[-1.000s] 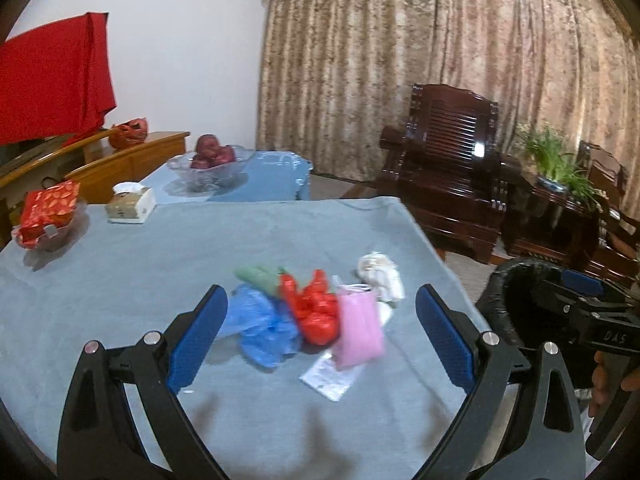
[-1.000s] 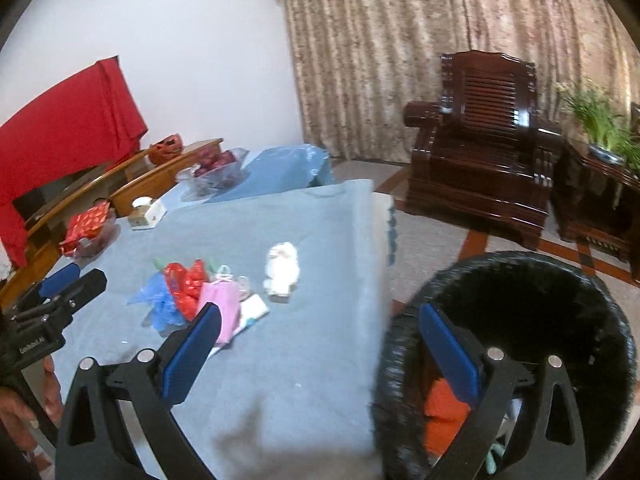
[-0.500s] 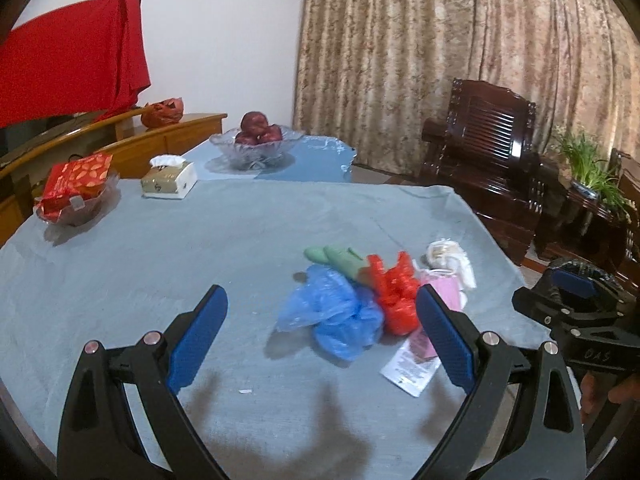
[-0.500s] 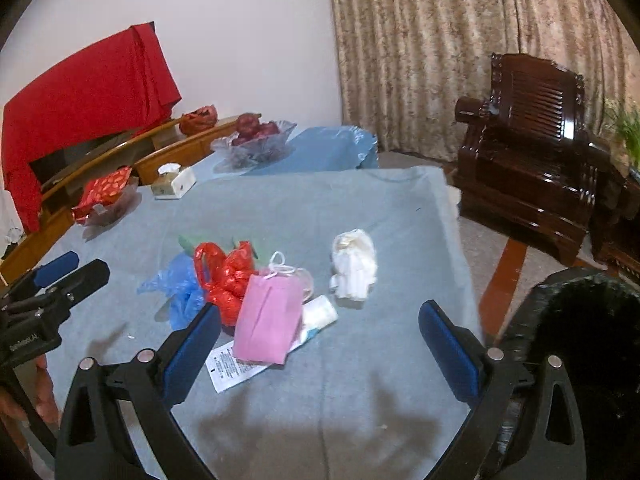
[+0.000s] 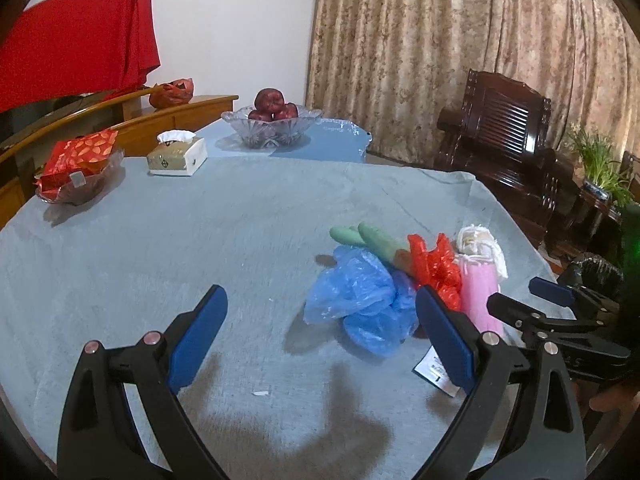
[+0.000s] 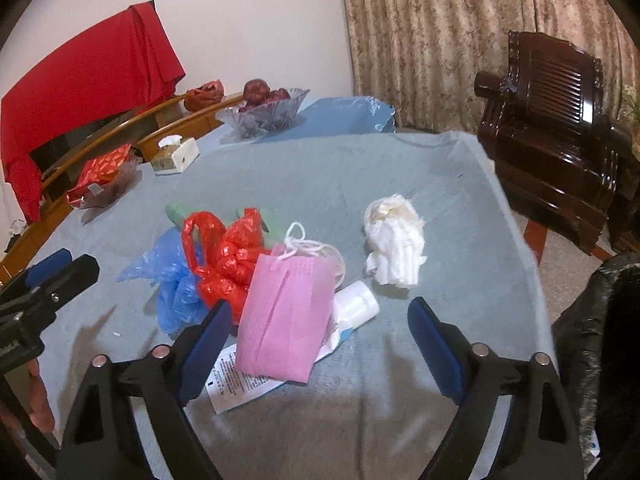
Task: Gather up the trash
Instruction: 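Grasp the pink face mask with the right tool while the left tool grips the blue plastic bag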
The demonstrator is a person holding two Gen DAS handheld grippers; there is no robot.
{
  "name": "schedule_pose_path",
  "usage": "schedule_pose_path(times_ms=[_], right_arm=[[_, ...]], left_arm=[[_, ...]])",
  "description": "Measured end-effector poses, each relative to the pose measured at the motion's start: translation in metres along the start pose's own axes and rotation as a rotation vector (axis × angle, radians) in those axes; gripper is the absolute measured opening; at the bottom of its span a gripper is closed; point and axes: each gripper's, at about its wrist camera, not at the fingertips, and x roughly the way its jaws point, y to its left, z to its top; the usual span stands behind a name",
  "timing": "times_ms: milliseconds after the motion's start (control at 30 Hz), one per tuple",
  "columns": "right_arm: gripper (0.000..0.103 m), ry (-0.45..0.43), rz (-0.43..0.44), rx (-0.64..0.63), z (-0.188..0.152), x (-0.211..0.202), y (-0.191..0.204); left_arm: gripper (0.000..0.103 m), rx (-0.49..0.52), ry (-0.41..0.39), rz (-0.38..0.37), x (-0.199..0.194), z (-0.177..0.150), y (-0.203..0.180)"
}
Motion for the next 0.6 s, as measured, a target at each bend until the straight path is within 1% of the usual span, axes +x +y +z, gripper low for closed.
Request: schedule_pose_path(times_ms=[67,133,233,333,400,433,467,500,600], right_arm=[[0.085,0.01,0.006,-0.004,-0.001,0.007,0.001],[0.081,0.02,0.015,-0.008,-0.001,0.012,0.002],[0.07,0.058,0.043,-0.01,-0.002,0.021,0.001],[0.058,0.071,0.068,0.003,-0.002,0.024,-0.002],[0.043,0.07,0.077,0.014,-0.002,0.022,-0.006],[0.038,0.067,0.081,0.016,-0.001,0.021,-0.008],[0.03,0.063,0.086,0.016,-0.001,0.019,-0.01],[0.025,0.061,0.09,0.015,-0.002,0.018,-0.011],[0.019,0.048,0.089,0.005,0.0,0.012,-0.012]], left_arm=[[0.092,-0.001,0.003,0.001,0.003,-0.001,0.002],[0.092,-0.005,0.008,0.002,0.006,-0.001,0.004],[0.092,-0.012,0.016,-0.002,0.01,-0.003,0.005],[0.092,-0.007,0.025,-0.011,0.014,-0.004,0.002],[0.092,-0.001,0.028,-0.02,0.017,-0.004,-0.002],[0.092,0.002,0.029,-0.024,0.018,-0.005,-0.003],[0.092,0.004,0.031,-0.027,0.02,-0.005,-0.005],[0.092,0.006,0.033,-0.03,0.021,-0.005,-0.007],[0.092,0.008,0.044,-0.041,0.027,-0.006,-0.012]])
